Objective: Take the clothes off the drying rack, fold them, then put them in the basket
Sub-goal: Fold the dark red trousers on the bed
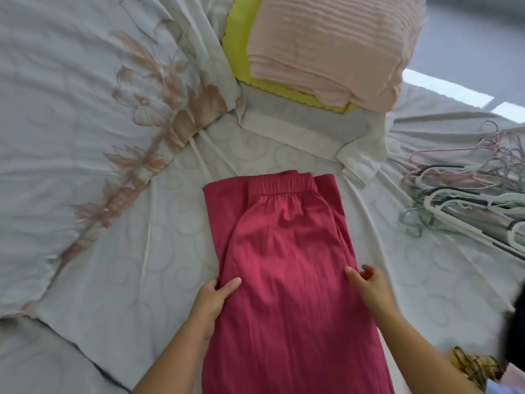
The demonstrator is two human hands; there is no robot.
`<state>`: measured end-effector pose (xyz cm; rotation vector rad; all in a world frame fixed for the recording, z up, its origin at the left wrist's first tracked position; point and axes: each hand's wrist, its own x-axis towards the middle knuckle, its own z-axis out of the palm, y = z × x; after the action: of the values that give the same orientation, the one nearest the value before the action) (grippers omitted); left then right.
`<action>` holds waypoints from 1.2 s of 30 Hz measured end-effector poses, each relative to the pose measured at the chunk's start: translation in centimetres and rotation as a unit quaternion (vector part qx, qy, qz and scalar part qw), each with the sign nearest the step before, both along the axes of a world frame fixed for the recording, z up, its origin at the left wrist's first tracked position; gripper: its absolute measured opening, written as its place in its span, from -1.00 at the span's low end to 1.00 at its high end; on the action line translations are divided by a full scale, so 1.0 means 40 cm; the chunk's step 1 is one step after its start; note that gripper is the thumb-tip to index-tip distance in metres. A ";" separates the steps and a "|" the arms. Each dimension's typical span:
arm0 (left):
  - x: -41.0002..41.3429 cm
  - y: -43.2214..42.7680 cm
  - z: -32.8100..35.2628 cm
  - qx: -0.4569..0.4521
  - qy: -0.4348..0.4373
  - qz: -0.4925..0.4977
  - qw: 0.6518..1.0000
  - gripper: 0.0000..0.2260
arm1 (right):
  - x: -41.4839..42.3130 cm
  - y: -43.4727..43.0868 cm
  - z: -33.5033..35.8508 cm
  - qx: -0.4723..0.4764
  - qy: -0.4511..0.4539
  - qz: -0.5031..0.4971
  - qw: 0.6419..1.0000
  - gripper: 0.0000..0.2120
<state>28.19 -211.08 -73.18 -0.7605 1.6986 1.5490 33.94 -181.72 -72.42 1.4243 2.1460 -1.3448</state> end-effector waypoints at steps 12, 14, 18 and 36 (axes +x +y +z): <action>-0.024 0.014 0.045 0.088 -0.047 0.096 0.990 -0.81 | -0.048 0.027 0.051 -0.185 -0.001 -0.030 0.982 -0.78; -0.059 0.022 0.085 0.113 -0.026 0.101 0.988 -0.82 | -0.075 0.047 0.090 -0.197 0.039 -0.039 0.979 -0.78; -0.212 0.051 0.235 0.106 0.098 0.087 0.986 -0.87 | -0.192 0.084 0.228 -0.201 0.172 -0.037 0.964 -0.85; 0.140 -0.066 0.083 -0.095 0.096 -0.032 0.990 -0.87 | 0.213 -0.043 0.080 -0.050 0.060 0.000 0.997 -0.13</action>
<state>33.78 -213.73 -69.86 -0.6603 2.0133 1.4704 42.45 -183.46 -69.22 1.3370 2.1180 -1.5510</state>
